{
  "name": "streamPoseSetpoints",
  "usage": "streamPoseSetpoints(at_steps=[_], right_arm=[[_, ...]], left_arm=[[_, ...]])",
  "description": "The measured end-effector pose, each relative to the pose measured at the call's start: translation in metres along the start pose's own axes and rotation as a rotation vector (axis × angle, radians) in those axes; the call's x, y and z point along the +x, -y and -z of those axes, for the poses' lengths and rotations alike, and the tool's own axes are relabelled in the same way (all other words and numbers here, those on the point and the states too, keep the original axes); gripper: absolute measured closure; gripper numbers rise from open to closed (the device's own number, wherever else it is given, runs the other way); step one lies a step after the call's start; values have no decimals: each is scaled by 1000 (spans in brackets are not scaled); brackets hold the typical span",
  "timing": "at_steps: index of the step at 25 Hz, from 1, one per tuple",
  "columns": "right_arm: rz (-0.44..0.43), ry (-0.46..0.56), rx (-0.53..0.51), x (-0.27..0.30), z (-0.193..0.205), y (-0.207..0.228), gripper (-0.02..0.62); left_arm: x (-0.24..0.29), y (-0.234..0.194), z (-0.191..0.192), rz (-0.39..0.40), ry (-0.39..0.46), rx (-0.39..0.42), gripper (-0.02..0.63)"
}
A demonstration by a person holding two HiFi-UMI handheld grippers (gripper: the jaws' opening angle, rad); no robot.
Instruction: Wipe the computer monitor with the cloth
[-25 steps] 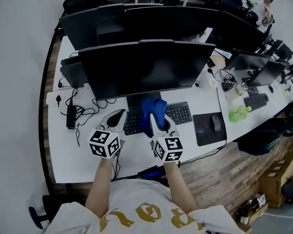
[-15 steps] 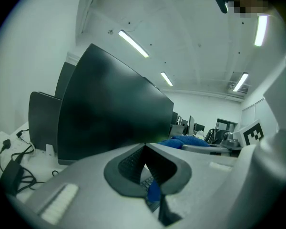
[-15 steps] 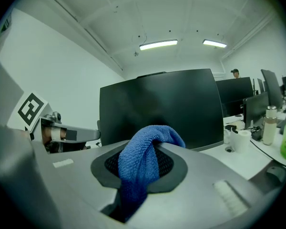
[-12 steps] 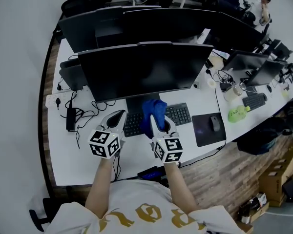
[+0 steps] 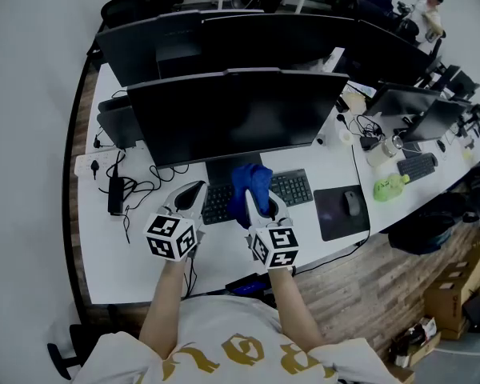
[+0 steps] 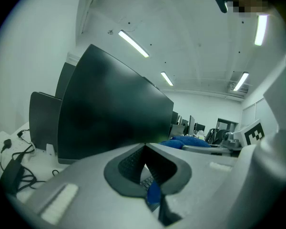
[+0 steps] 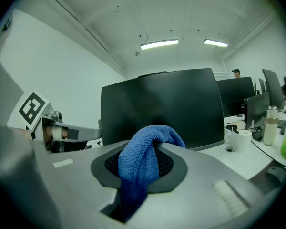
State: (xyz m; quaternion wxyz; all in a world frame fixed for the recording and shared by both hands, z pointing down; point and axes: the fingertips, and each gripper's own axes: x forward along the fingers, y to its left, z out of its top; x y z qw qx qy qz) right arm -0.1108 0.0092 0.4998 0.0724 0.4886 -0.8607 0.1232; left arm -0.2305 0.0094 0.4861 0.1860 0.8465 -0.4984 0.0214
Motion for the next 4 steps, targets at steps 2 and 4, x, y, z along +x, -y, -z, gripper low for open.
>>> streamPoseSetpoints(at_steps=[2, 4], right_arm=[[0, -2, 0, -1, 1, 1, 505], [2, -5, 0, -2, 2, 3, 505]], left_arm=[[1, 1, 1, -1, -1, -1, 606], [1, 1, 1, -2, -2, -1, 606]])
